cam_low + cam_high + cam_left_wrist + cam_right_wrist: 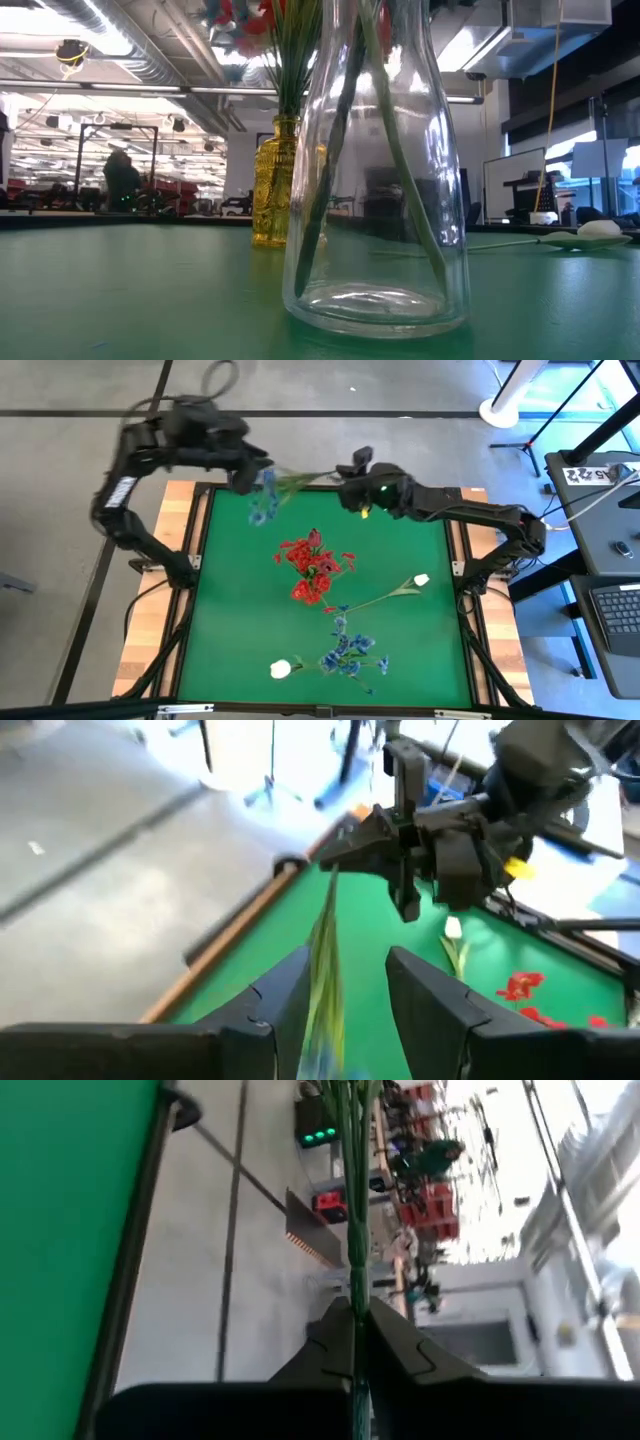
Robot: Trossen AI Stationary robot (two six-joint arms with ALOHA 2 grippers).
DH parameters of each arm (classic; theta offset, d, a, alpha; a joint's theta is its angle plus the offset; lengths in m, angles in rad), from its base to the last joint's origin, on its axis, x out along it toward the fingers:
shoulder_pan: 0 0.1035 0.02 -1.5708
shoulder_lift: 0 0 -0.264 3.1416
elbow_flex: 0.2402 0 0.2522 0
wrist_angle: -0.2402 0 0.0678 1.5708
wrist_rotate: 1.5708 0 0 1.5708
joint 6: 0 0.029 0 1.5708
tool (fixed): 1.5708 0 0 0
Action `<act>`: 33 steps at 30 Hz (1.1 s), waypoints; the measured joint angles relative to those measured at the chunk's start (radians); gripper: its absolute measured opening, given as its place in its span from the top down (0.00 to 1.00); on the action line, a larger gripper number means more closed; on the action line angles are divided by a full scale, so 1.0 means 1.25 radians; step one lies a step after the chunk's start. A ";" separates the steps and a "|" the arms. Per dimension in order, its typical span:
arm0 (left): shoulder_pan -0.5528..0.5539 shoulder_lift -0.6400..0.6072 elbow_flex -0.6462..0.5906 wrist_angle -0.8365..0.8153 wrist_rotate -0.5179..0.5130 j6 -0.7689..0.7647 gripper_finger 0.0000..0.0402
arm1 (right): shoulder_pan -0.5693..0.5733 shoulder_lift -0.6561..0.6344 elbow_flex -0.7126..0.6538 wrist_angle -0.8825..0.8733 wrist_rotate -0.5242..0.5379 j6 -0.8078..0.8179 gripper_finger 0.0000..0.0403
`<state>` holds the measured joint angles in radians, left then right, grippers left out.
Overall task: Sort flowers into vase by color
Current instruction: Put the blue flowers into the transparent vase
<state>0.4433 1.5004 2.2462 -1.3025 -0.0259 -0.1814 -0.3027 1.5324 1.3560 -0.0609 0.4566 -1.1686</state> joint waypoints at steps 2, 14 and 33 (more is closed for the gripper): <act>-0.017 -0.046 -0.001 -0.005 -0.037 0.002 0.68 | -0.021 -0.033 0.000 -0.018 -0.017 0.066 0.99; -0.151 -0.288 -0.373 0.224 -0.073 -0.030 0.70 | -0.258 -0.237 0.001 -0.107 -0.667 0.667 0.99; -0.447 -0.420 -0.928 1.077 -0.091 0.077 0.70 | 0.112 -0.356 -0.166 0.153 -0.747 0.984 0.99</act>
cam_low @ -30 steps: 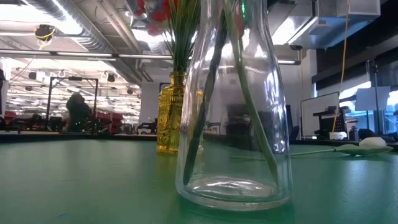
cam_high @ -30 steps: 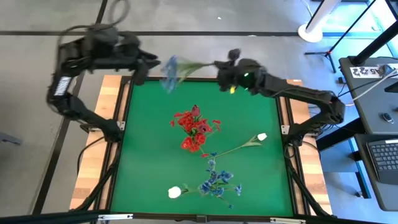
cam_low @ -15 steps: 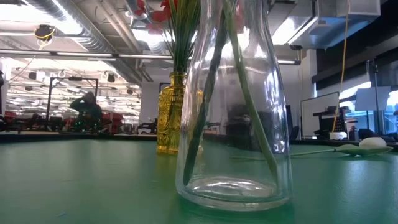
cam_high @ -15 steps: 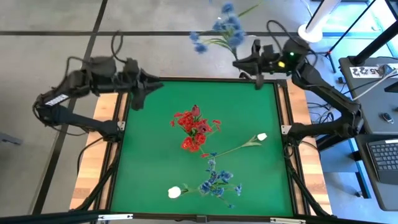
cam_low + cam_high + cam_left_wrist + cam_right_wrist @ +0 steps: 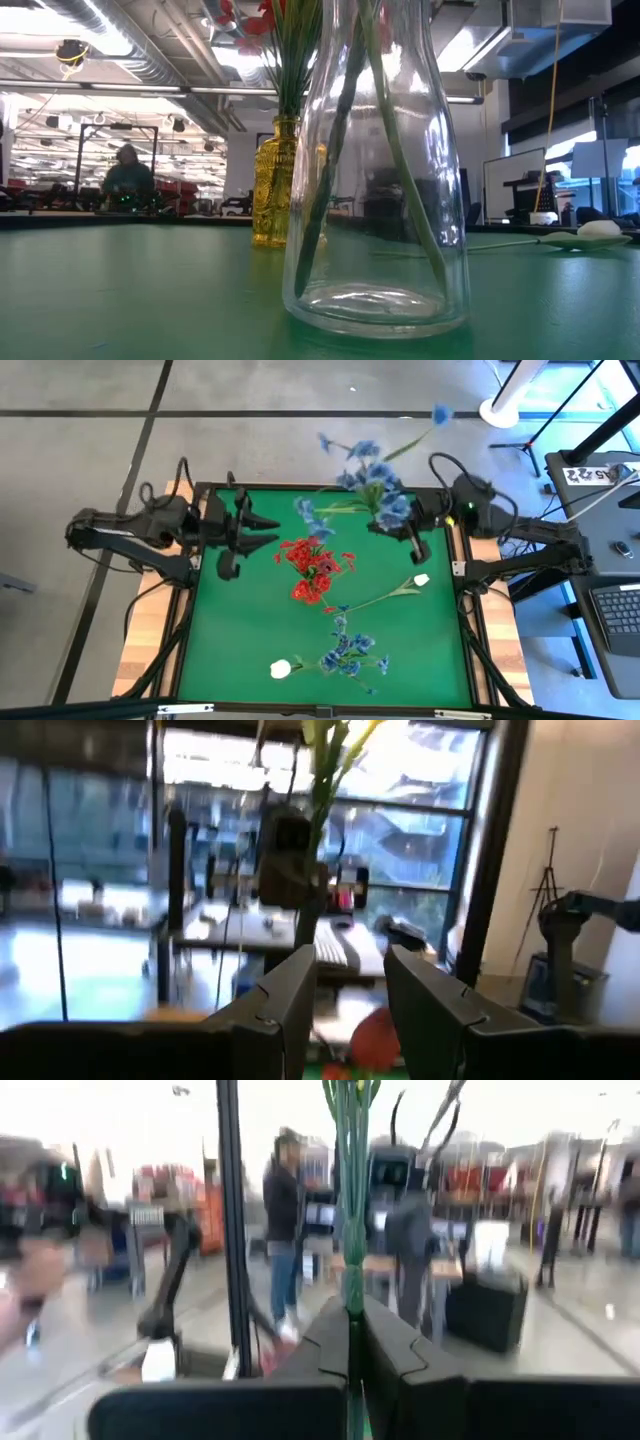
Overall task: Sort flowers into vase by color
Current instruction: Put the blue flowers into the transparent vase
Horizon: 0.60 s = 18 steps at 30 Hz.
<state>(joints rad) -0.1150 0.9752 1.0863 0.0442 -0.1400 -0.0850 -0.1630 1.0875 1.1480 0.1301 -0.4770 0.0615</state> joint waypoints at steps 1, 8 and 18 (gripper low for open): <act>-0.019 0.015 -0.001 0.028 -0.016 0.031 0.70 | 0.022 0.004 -0.020 0.055 0.022 0.012 0.99; -0.115 0.151 -0.002 0.244 -0.141 0.194 0.70 | 0.135 0.069 -0.082 0.274 0.129 0.074 0.99; -0.128 0.284 0.087 0.265 -0.147 0.176 0.70 | 0.185 0.140 -0.081 0.338 0.152 0.128 0.99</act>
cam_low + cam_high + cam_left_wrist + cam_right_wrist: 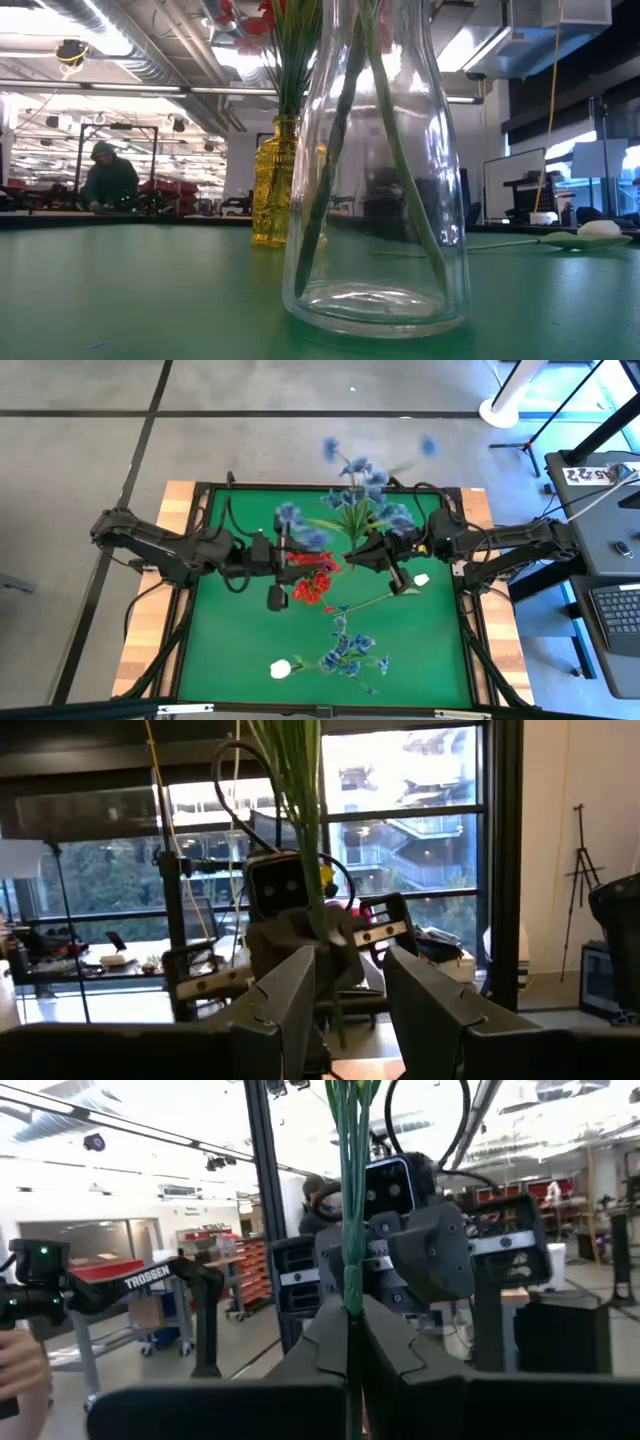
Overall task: Sort flowers into vase by color
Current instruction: Put the blue flowers into the transparent vase
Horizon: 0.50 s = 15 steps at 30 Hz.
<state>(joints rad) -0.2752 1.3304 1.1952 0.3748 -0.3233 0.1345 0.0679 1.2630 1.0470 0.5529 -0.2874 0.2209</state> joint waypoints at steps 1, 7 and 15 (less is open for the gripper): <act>0.000 0.010 0.013 -0.005 0.001 0.000 0.70 | 0.000 0.005 0.000 0.006 0.000 0.007 0.99; 0.011 0.058 0.110 -0.087 0.001 -0.027 0.63 | 0.000 0.021 0.000 0.023 -0.001 0.018 0.99; 0.039 0.111 0.181 -0.098 -0.051 -0.047 0.46 | 0.000 0.022 0.000 0.020 -0.009 0.018 0.99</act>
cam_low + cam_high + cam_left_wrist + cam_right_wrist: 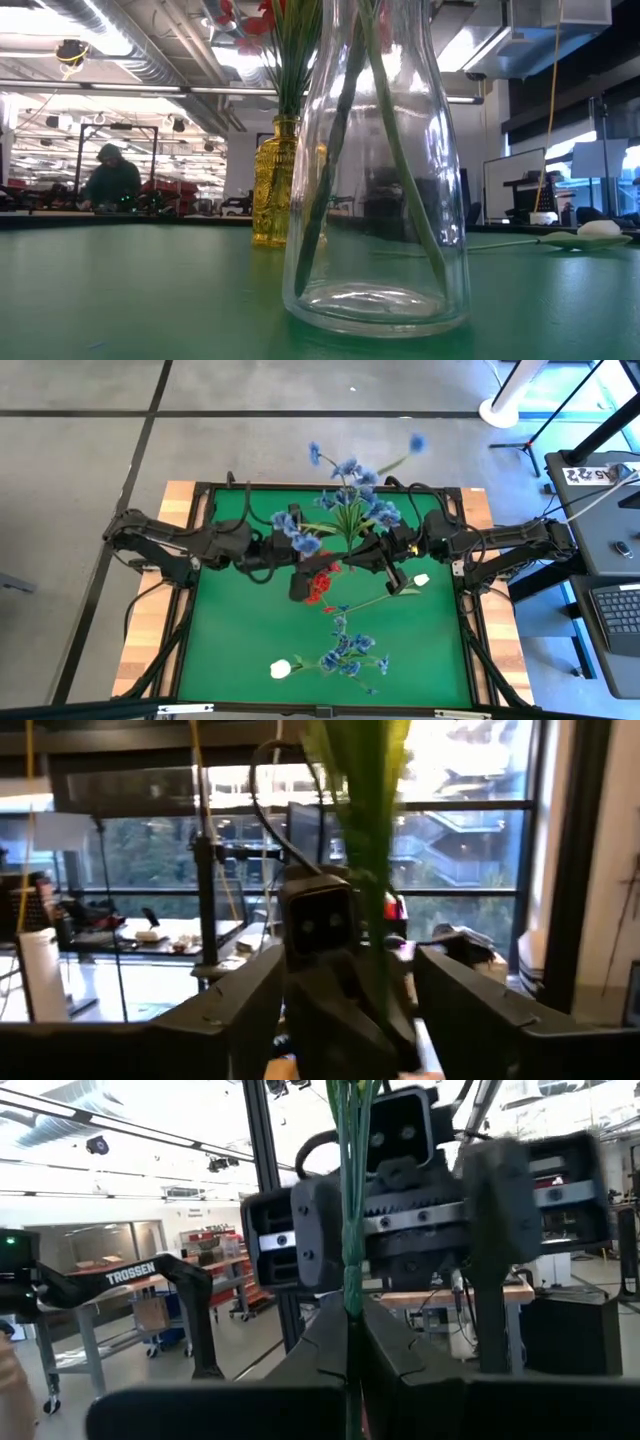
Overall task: Sort flowers into vase by color
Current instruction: Put the blue flowers into the transparent vase
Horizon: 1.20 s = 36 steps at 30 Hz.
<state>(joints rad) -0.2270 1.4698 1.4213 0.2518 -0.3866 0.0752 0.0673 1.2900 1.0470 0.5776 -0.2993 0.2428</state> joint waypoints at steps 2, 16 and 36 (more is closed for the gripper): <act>0.007 0.014 0.011 0.006 0.001 -0.021 0.44 | 0.000 0.000 0.000 -0.006 0.000 0.000 0.99; -0.011 0.050 0.043 0.028 -0.060 -0.047 0.55 | 0.000 0.005 0.000 -0.021 -0.006 0.000 0.98; -0.063 0.050 0.043 0.068 -0.164 0.004 0.99 | -0.001 -0.003 0.001 -0.042 -0.032 0.018 0.91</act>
<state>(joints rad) -0.3059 1.5326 1.4754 0.3365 -0.5923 0.0802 0.0661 1.2865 1.0488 0.5252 -0.3396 0.2648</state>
